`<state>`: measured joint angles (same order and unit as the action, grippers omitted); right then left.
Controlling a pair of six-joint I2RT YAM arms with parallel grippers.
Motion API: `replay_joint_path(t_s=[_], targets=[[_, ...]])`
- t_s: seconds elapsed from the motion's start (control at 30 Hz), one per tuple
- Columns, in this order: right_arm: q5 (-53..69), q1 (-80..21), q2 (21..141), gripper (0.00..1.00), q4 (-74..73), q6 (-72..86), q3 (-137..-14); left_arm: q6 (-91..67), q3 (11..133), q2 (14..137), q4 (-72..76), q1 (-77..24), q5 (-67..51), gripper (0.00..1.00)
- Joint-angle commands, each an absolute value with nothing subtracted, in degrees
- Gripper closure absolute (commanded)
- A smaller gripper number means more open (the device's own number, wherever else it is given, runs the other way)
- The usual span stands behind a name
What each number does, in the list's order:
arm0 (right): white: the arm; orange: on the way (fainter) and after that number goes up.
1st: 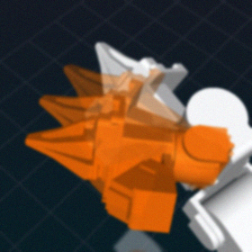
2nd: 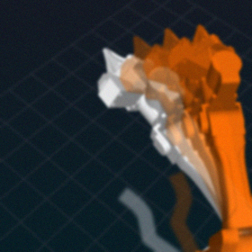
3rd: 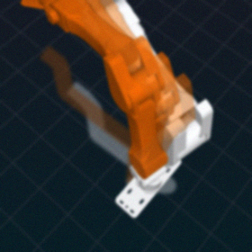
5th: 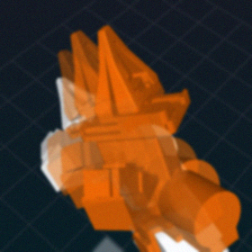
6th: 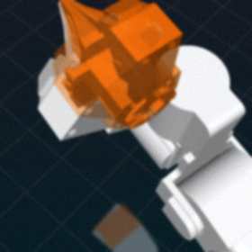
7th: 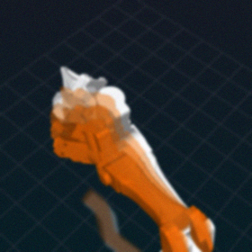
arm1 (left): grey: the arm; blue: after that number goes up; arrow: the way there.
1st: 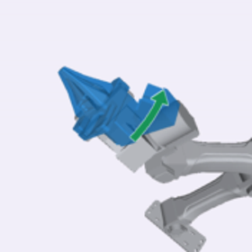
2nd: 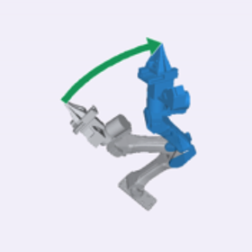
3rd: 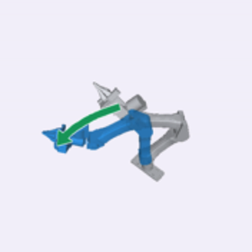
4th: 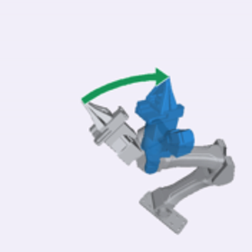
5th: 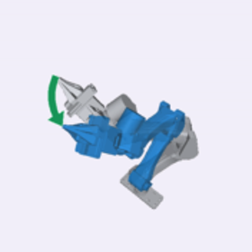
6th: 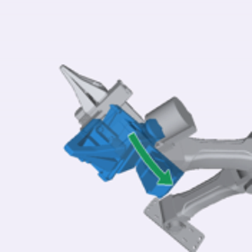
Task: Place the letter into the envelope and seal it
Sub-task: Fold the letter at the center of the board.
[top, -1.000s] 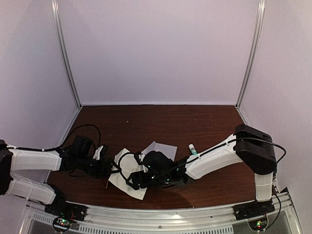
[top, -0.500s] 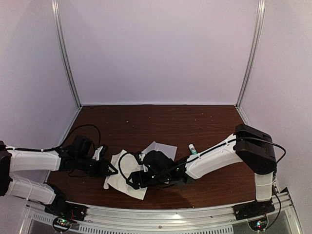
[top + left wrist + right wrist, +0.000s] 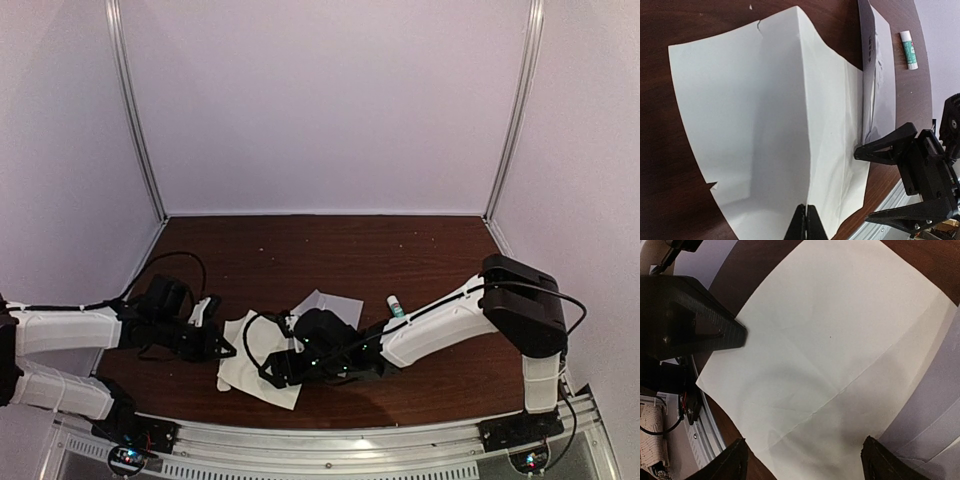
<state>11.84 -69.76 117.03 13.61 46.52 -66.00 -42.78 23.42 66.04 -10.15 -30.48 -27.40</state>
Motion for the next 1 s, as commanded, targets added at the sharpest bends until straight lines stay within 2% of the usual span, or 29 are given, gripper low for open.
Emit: replay_joint_path(t_s=[0.0, 0.2, 0.33, 0.47, 0.63, 0.77, 0.87, 0.97], targets=[[12.2, -69.4, 116.0, 0.20, 12.8, 46.5, -63.9, -42.2, 25.6, 65.0, -10.9, -30.4, -26.3, 1.00], [12.1, -69.4, 108.7, 0.17, 14.7, 45.0, -61.6, -41.5, 31.1, 60.2, -17.5, -30.4, -20.3, 1.00], [6.7, -69.2, 100.4, 0.11, 10.7, 41.0, -61.5, -39.0, 37.8, 54.9, -24.1, -30.4, -13.3, 1.00], [5.6, -67.3, 93.1, 0.05, 10.0, 38.0, -60.1, -35.6, 43.8, 52.9, -25.9, -30.4, -11.8, 1.00], [9.3, -62.2, 86.3, 0.02, 15.3, 36.9, -54.2, -28.3, 50.2, 53.8, -25.0, -30.4, -15.9, 1.00], [14.4, -57.0, 80.8, 0.01, 21.5, 35.8, -47.8, -20.8, 54.4, 54.9, -21.3, -30.4, -26.2, 1.00], [18.5, -53.6, 76.0, 0.00, 21.5, 32.2, -45.7, -15.1, 56.6, 56.3, -19.0, -30.8, -34.0, 1.00], [23.3, -50.7, 71.7, 0.00, 20.2, 29.5, -44.7, -11.8, 58.6, 58.0, -18.6, -32.7, -36.7, 1.00]])
